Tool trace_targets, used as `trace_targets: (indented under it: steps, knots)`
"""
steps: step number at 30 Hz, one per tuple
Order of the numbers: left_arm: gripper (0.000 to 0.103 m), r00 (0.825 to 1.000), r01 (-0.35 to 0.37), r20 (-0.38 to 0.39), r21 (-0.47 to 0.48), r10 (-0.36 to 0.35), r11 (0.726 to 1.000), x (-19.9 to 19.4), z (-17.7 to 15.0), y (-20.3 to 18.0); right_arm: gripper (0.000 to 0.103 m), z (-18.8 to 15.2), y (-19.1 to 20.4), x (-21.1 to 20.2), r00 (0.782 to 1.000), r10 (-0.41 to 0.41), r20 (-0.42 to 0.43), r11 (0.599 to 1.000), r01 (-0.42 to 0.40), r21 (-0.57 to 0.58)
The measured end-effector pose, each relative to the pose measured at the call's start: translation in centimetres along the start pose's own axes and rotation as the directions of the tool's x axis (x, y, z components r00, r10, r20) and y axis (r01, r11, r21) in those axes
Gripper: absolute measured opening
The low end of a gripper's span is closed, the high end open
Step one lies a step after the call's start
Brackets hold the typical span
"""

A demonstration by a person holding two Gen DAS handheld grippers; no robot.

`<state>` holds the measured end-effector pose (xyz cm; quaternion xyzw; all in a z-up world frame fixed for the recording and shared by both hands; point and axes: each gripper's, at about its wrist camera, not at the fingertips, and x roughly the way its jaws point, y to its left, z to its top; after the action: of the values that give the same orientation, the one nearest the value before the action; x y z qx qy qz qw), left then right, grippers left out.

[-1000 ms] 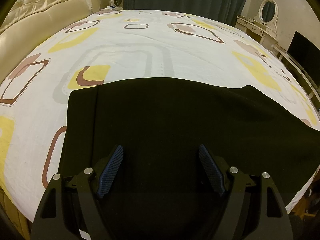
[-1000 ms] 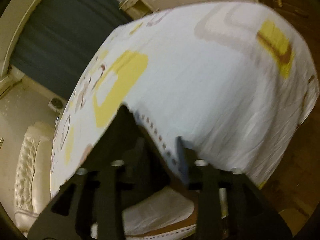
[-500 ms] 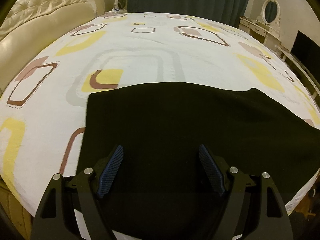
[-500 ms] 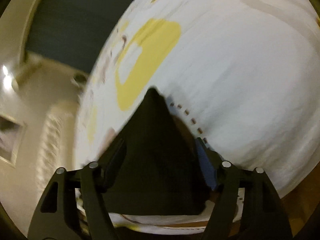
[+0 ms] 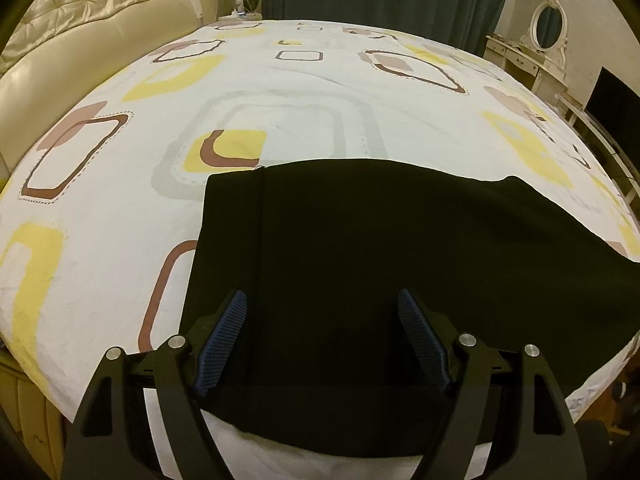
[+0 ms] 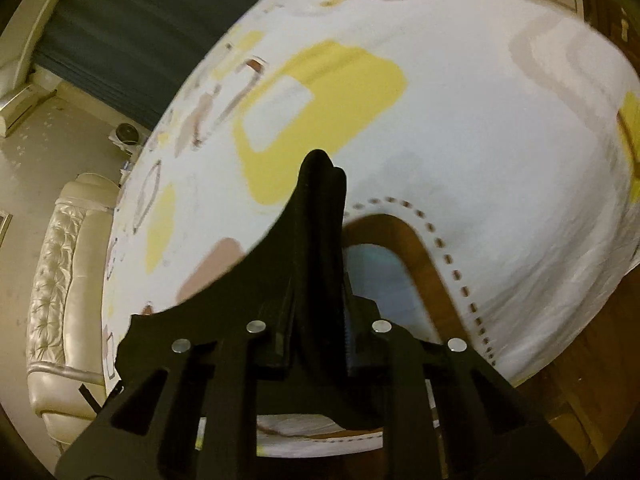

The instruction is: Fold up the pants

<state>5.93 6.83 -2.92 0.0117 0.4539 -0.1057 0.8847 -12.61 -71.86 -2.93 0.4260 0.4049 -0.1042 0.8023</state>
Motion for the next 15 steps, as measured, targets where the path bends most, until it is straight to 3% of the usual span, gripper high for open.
trace_targets:
  steps: [7, 15]
  knots:
    - [0.077, 1.0, 0.004, -0.004, 0.034, -0.004, 0.999, -0.2, -0.3, -0.6, 0.017, -0.7, 6.8, -4.4, 0.998, 0.043, 0.052, 0.995, -0.039, -0.087]
    - [0.077, 0.999, 0.038, 0.01, 0.041, -0.039, 0.998, -0.9, -0.1, -1.2, 0.017, -3.1, 16.4, -5.2, 0.995, 0.084, 0.054, 0.975, -0.071, -0.211]
